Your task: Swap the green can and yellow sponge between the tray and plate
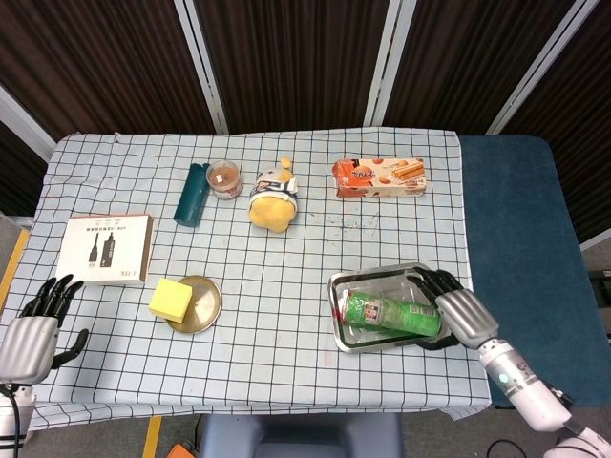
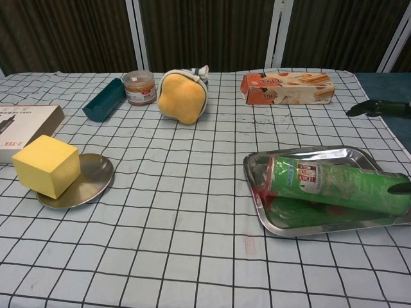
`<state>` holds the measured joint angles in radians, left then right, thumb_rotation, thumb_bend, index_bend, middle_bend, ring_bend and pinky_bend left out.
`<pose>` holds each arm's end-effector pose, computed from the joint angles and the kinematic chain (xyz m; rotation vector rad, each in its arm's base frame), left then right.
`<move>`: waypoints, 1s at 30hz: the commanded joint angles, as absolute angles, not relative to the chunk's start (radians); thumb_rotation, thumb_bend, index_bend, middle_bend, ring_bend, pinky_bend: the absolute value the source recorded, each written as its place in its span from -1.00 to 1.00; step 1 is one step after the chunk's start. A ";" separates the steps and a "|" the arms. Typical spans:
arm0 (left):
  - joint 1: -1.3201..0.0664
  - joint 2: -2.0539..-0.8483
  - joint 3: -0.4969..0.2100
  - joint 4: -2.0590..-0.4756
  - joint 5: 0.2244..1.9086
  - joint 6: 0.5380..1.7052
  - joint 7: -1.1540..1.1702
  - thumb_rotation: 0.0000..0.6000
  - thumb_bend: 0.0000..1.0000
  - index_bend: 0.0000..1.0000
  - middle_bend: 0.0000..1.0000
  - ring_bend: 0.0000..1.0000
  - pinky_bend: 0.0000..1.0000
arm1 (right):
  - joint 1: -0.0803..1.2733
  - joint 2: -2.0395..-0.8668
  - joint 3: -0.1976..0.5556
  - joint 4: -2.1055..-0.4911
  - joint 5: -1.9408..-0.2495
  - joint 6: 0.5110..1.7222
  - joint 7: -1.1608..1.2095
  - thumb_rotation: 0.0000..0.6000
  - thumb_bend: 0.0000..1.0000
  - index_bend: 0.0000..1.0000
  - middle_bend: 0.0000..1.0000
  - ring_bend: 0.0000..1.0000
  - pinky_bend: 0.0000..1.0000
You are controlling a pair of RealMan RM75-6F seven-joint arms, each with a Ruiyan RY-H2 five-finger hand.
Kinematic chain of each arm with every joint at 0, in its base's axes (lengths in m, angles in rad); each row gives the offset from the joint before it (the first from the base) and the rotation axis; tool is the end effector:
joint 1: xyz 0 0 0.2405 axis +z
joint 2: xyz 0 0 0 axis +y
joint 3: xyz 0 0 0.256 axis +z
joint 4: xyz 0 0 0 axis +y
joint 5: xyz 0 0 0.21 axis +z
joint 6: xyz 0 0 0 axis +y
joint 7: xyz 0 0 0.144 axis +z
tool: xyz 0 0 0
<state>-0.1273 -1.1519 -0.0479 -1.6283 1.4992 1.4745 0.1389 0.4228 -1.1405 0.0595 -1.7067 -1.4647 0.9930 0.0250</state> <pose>-0.2976 0.1929 0.1454 -1.4466 -0.8175 -0.8645 -0.2406 -0.2583 0.0817 1.8417 -1.1318 0.8788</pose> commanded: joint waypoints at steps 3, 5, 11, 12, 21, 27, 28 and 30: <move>-0.127 -1.151 -0.048 -1.628 1.501 1.475 0.135 1.00 -0.22 -0.79 -0.86 -0.91 -0.45 | 0.494 -1.211 0.107 -1.688 -1.315 0.891 -0.087 1.00 -0.84 -1.00 -0.82 -0.92 -0.86; -0.126 -1.150 -0.048 -1.628 1.500 1.476 0.132 1.00 -0.22 -0.79 -0.86 -0.91 -0.45 | 0.519 -1.231 0.111 -1.678 -1.262 0.850 -0.119 1.00 -0.84 -1.00 -0.82 -0.91 -0.86; -0.123 -1.146 -0.052 -1.628 1.496 1.482 0.120 1.00 -0.22 -0.79 -0.86 -0.91 -0.45 | 0.571 -1.280 0.108 -1.647 -1.153 0.787 -0.188 1.00 -0.84 -0.90 -0.76 -0.87 -0.86; -0.123 -1.145 -0.052 -1.627 1.495 1.482 0.118 1.00 -0.22 -0.79 -0.86 -0.91 -0.45 | 0.576 -1.287 0.107 -1.641 -1.139 0.785 -0.198 1.00 -0.84 -0.87 -0.75 -0.86 -0.85; -0.122 -1.142 -0.055 -1.627 1.491 1.483 0.108 1.00 -0.22 -0.78 -0.85 -0.91 -0.45 | 0.623 -1.366 0.099 -1.579 -1.011 0.798 -0.309 1.00 -0.84 -0.44 -0.47 -0.54 -0.44; -0.122 -1.140 -0.055 -1.627 1.490 1.481 0.105 1.00 -0.22 -0.78 -0.85 -0.91 -0.45 | 0.631 -1.430 0.098 -1.520 -0.980 0.859 -0.358 1.00 -0.85 0.10 -0.12 -0.12 0.11; -0.122 -1.140 -0.055 -1.627 1.490 1.481 0.104 1.00 -0.22 -0.78 -0.85 -0.91 -0.45 | 0.629 -1.440 0.098 -1.511 -0.982 0.872 -0.364 1.00 -0.85 0.23 -0.02 0.00 0.23; -0.122 -1.140 -0.054 -1.627 1.491 1.482 0.104 1.00 -0.22 -0.78 -0.85 -0.91 -0.45 | 0.625 -1.457 0.100 -1.497 -0.990 0.900 -0.370 1.00 -0.84 0.39 0.11 0.13 0.37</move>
